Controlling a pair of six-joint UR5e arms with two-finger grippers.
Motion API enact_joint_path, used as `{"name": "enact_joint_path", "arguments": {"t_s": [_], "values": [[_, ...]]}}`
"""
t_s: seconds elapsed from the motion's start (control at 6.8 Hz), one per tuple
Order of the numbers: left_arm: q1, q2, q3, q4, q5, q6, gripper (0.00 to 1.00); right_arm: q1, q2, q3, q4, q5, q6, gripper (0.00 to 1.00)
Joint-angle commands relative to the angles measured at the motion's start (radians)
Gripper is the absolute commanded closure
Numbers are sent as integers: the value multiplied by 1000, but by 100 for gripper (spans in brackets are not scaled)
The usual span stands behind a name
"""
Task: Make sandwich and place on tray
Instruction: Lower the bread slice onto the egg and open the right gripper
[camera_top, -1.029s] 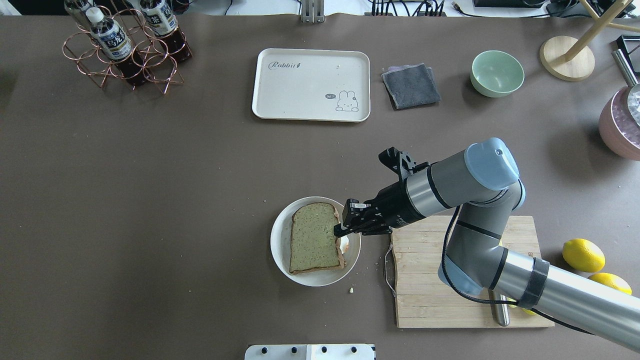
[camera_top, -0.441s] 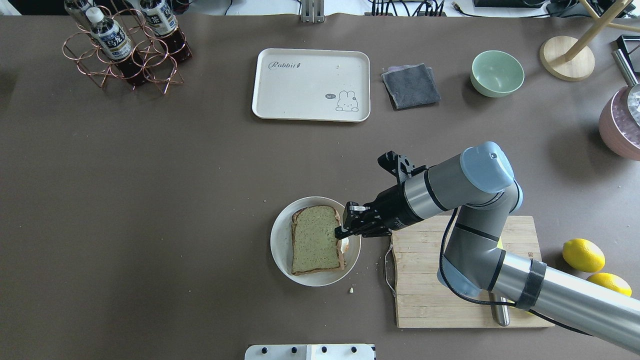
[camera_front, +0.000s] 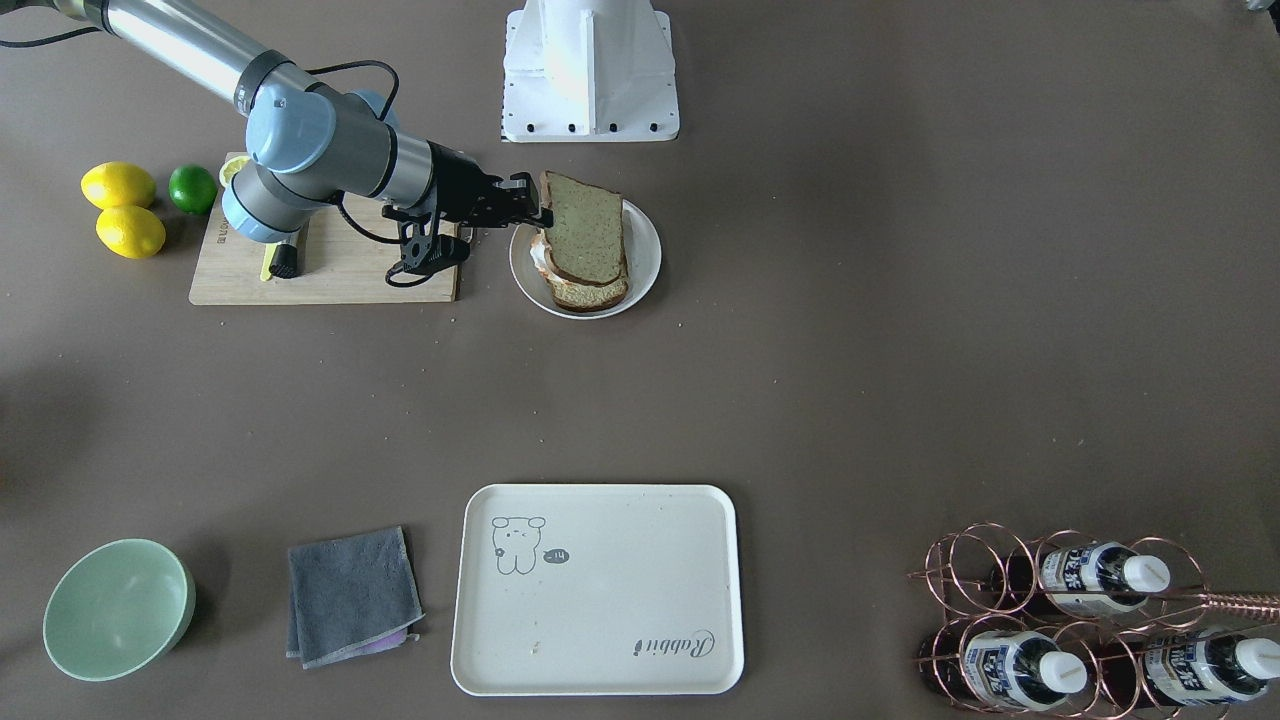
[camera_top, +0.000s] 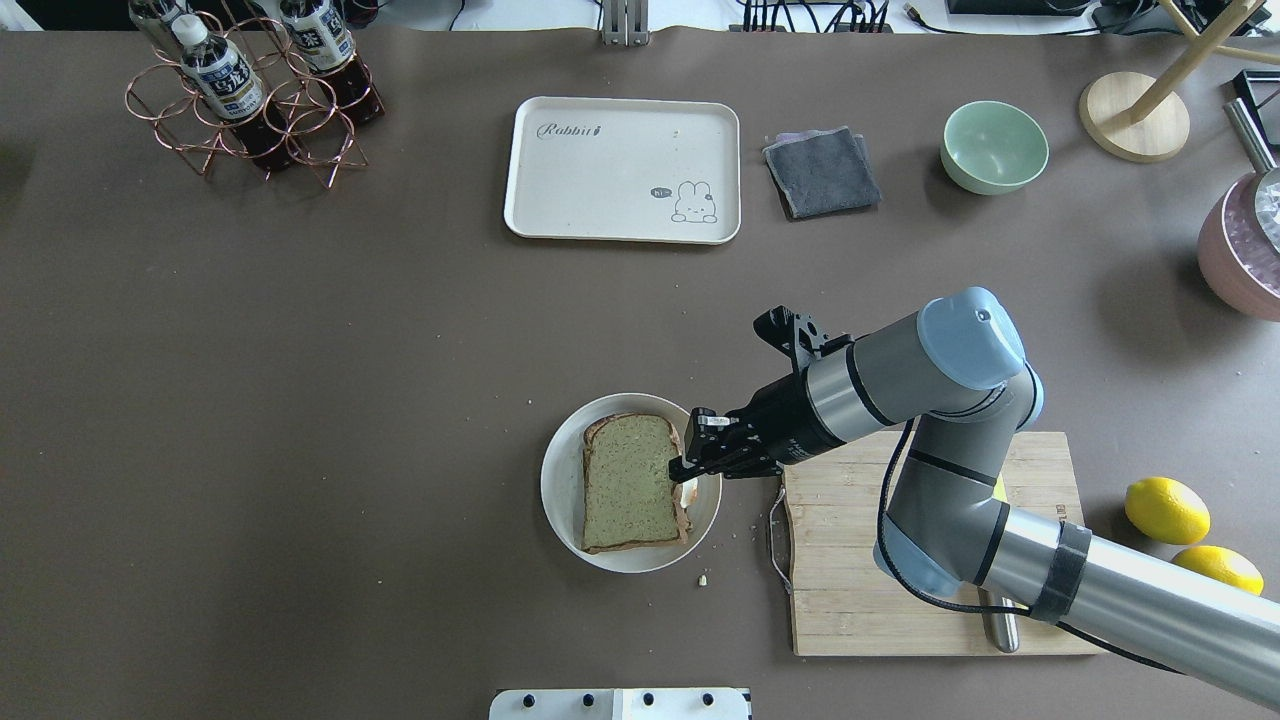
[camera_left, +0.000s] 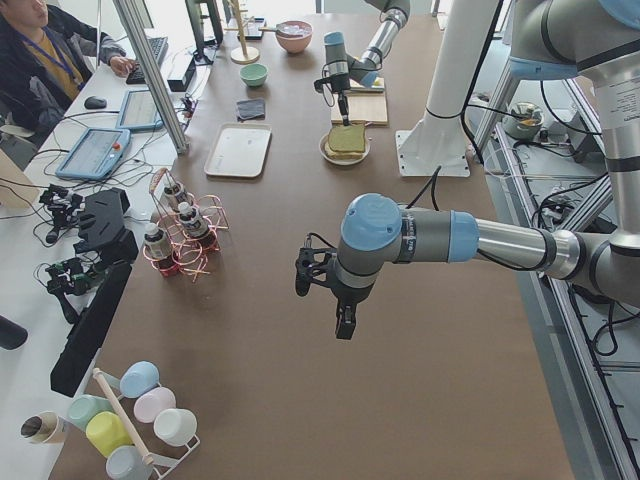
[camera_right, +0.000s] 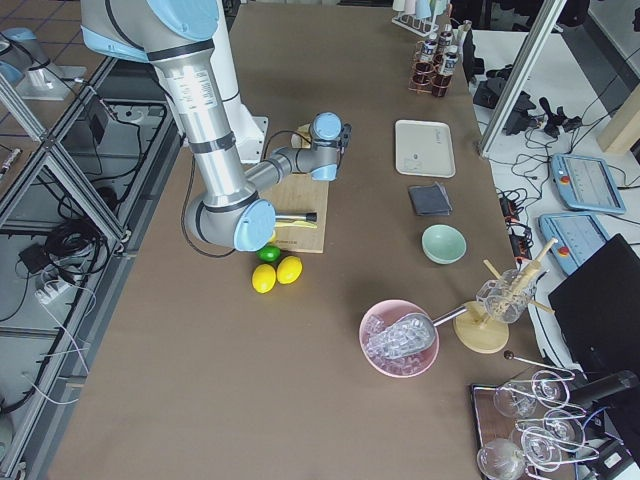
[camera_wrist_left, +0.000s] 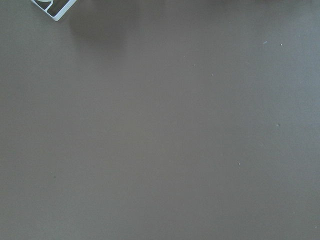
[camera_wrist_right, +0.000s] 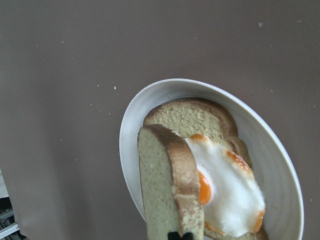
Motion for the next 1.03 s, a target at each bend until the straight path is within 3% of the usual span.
{"name": "enact_joint_path", "arguments": {"t_s": [0.0,0.15,0.59,0.74,0.88], "values": [[0,0,2,1,0,0,2,0,0,-9,-1,0,-25,90],[0,0,4,1,0,0,2,0,-1,-9,-1,-2,-27,77],[2,0,7,1,0,0,2,11,-8,-9,0,0,-33,64],[3,0,7,1,0,-1,2,15,-8,-7,0,2,-30,20],[5,0,7,1,0,-4,2,32,-9,-1,-3,2,-24,0]]}}
